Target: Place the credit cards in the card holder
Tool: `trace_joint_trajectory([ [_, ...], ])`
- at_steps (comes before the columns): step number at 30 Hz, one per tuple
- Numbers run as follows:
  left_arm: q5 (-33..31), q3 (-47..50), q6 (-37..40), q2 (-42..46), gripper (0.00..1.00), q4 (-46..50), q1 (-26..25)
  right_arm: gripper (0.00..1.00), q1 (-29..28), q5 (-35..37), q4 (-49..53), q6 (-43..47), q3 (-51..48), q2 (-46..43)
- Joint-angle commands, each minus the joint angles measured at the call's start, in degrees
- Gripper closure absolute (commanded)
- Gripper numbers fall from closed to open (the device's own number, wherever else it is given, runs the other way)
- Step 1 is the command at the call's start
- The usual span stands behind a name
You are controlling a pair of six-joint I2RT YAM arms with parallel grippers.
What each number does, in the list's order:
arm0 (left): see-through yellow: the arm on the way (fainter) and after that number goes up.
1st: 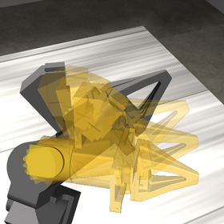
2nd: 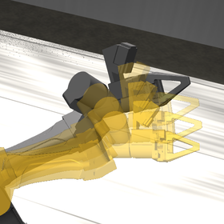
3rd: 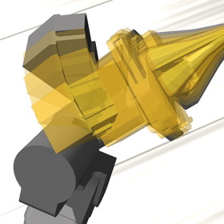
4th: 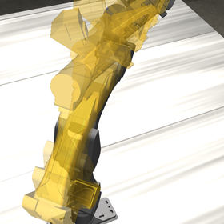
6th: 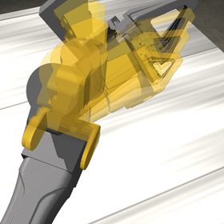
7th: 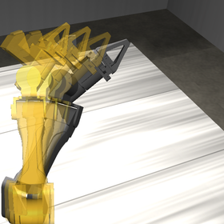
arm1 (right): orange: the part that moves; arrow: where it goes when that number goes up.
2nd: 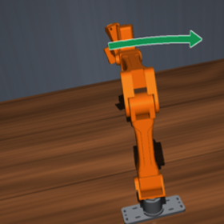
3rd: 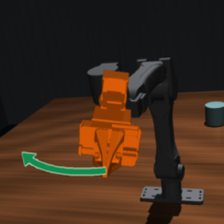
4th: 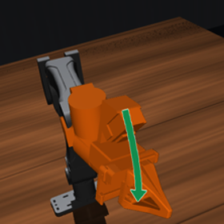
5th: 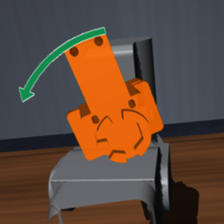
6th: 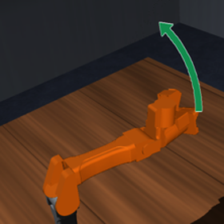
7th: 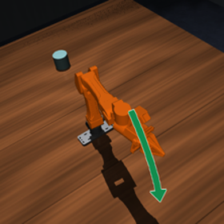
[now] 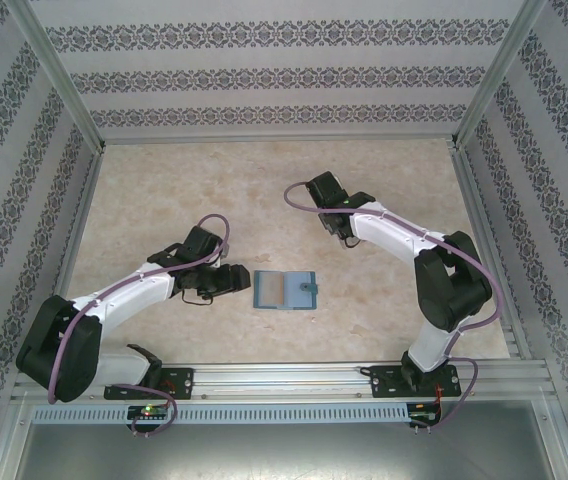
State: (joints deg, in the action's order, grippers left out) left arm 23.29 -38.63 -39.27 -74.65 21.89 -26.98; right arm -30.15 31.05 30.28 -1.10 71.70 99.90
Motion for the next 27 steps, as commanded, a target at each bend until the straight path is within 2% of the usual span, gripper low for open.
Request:
trace_joint_trajectory([
  [1, -0.92, 0.09, 0.37, -0.36, 0.31, 0.66, -0.78, 0.7, -0.16, 0.86, -0.2, 0.55, -1.03, -1.27],
  [3, -1.27, 0.09, 0.33, -0.23, 0.31, 0.92, -0.88, 0.77, -0.26, -0.23, -0.14, 0.99, -0.88, -1.54],
  [12, -0.99, 0.45, 0.22, -1.36, 0.31, -0.42, -1.31, 0.98, -0.35, -4.56, 0.05, 0.2, -0.95, -2.23],
  [22, -0.18, -2.02, 1.13, -3.87, 0.31, 0.93, -1.33, 1.0, -0.61, -7.55, -0.17, -0.38, -1.45, -5.66],
  [27, 2.71, -1.4, 0.5, -4.32, 0.31, -2.11, -1.35, 1.0, -0.53, -10.43, 0.39, -0.32, -1.72, -7.55],
])
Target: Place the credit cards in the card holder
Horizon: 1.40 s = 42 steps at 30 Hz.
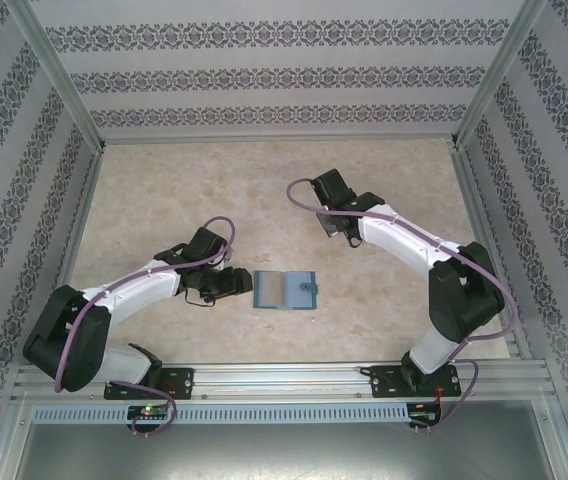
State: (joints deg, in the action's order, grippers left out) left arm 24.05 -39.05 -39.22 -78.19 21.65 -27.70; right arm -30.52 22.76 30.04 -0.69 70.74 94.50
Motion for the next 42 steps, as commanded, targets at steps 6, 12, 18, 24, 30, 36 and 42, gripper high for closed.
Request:
trace_joint_trajectory([
  [6, 5.65, 0.37, -0.11, -0.43, 0.32, -4.87, -0.67, 1.0, -0.49, -10.78, 1.02, -5.5, -4.49, -9.12],
  [12, 8.03, -1.73, 3.16, -1.93, 0.31, -3.54, -0.67, 1.0, -1.36, -27.32, 0.0, -15.17, -13.73, -21.49],
  [18, 9.26, -3.92, 4.79, -6.35, 0.31, -2.53, -0.72, 1.0, 0.73, -50.52, -10.24, -28.05, -27.6, -27.42],
  [24, 8.63, -4.46, 4.77, -10.0, 0.42, -3.35, -1.0, 1.0, 0.72, -60.63, -24.71, -37.32, -36.35, -22.88],
  [30, 7.15, -4.25, 4.69, -12.12, 0.54, -3.51, -2.04, 1.0, 2.64, -67.63, -31.35, -39.62, -37.63, -14.36],
  [36, 5.88, -3.66, 4.19, -14.04, 0.67, -4.39, -2.44, 1.0, 2.94, -68.31, -32.46, -39.73, -36.63, -8.5],
  [42, 5.87, -3.92, 4.13, -15.82, 0.78, -4.87, -2.57, 1.0, 4.06, -68.05, -35.01, -41.24, -37.56, -7.03],
])
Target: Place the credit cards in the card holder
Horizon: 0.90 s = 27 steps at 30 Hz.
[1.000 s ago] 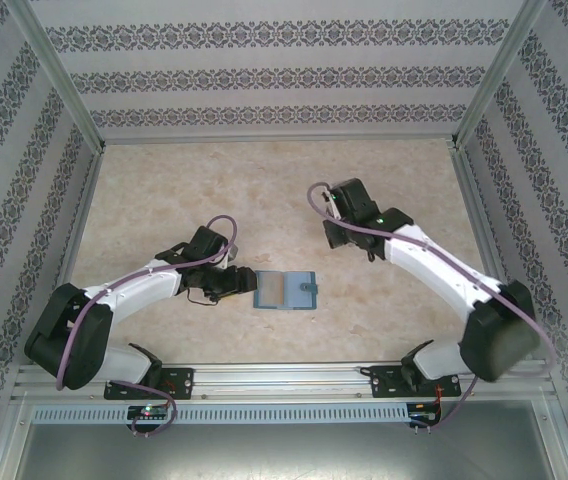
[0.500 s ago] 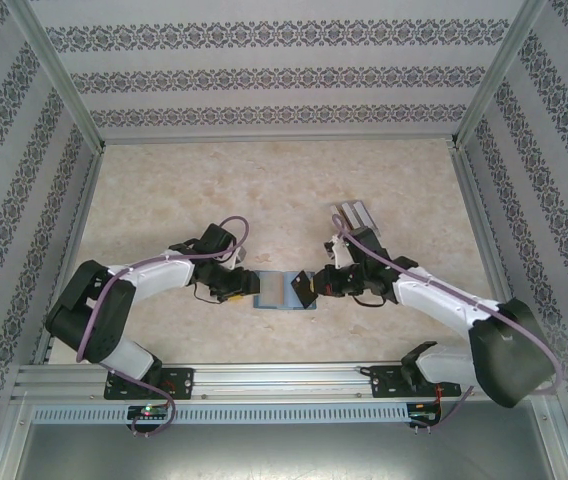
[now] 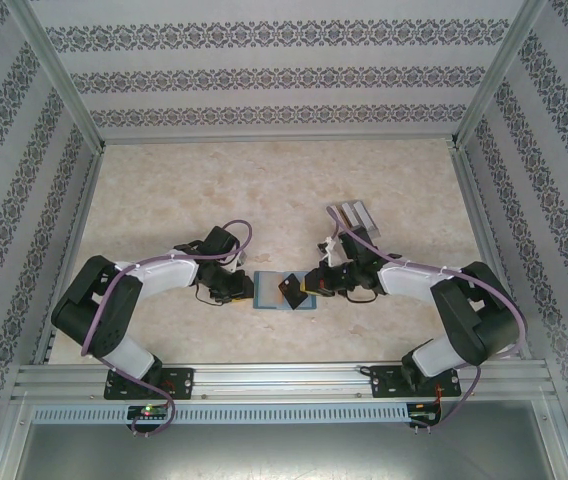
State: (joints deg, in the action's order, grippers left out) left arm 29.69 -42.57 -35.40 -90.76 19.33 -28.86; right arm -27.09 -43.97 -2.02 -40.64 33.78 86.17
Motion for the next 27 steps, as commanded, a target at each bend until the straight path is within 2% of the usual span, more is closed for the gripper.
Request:
trace_joint_trajectory([
  [1, 0.3, -0.52, 0.31, -3.5, 0.79, -2.38, -1.45, 1.0, 0.64, -1.67, -4.05, -2.1, -0.84, 1.82],
  [16, 1.03, -0.34, -0.24, -4.46, 0.86, -3.36, -1.85, 1.0, 0.21, 2.54, -12.75, -8.47, -4.82, 3.53],
  [27, -0.69, -0.97, 0.94, -2.65, 0.87, 0.19, -1.86, 1.0, -0.81, 1.85, -8.66, -5.89, -4.07, 1.54],
])
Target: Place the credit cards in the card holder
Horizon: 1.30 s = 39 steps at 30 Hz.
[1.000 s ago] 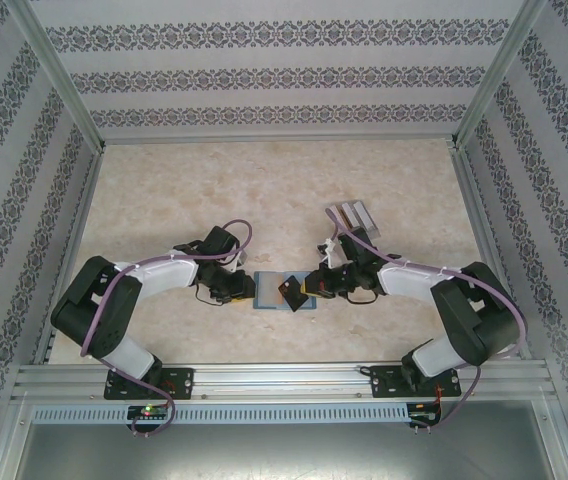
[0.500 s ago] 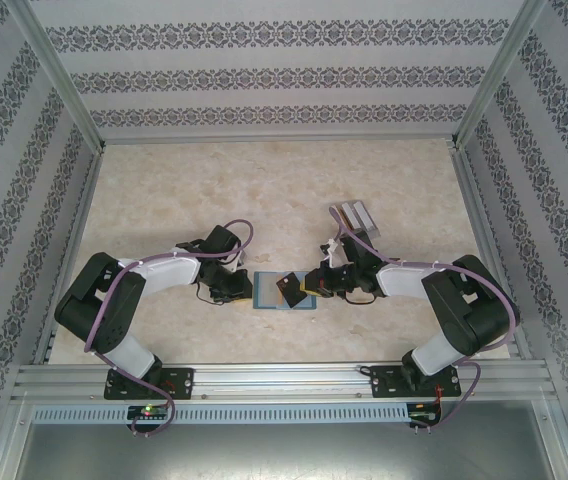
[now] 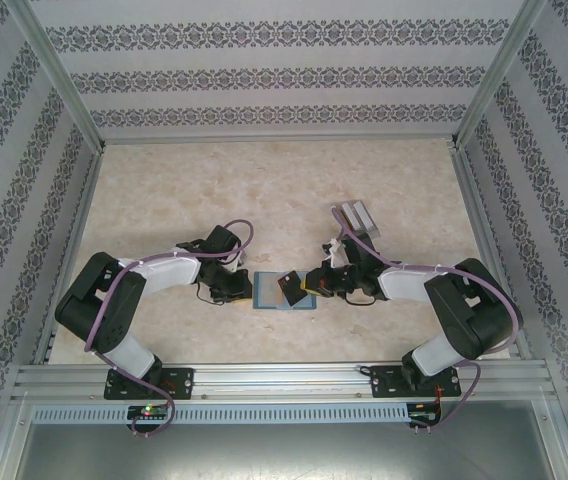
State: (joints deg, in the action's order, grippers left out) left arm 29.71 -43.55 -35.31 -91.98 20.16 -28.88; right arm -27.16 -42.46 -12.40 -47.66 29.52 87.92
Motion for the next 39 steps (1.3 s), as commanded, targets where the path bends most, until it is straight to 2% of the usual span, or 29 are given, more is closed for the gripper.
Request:
trace_joint_trajectory([
  [1, -0.77, 0.0, 0.71, -1.51, 0.87, -0.48, -1.81, 1.0, -0.81, 0.0, 1.51, 0.88, 0.12, 0.1],
  [7, 0.31, 0.64, -1.31, -2.4, 0.87, -3.45, -1.97, 1.0, -2.45, 0.25, 1.0, 1.42, 0.63, 1.86],
  [16, 0.12, -0.04, -1.44, -2.87, 0.87, -2.73, -2.54, 1.0, -2.54, 2.21, -0.99, -0.58, 0.25, 2.0],
  [29, 1.31, 0.95, -3.29, -2.6, 0.88, -5.0, -3.28, 1.0, -4.83, 9.75, -9.57, -8.16, -1.98, 3.79],
  [39, 3.83, 1.9, -5.41, -2.93, 0.88, -8.5, -4.34, 0.98, -9.63, 18.94, -12.03, -11.69, -3.43, 2.72],
])
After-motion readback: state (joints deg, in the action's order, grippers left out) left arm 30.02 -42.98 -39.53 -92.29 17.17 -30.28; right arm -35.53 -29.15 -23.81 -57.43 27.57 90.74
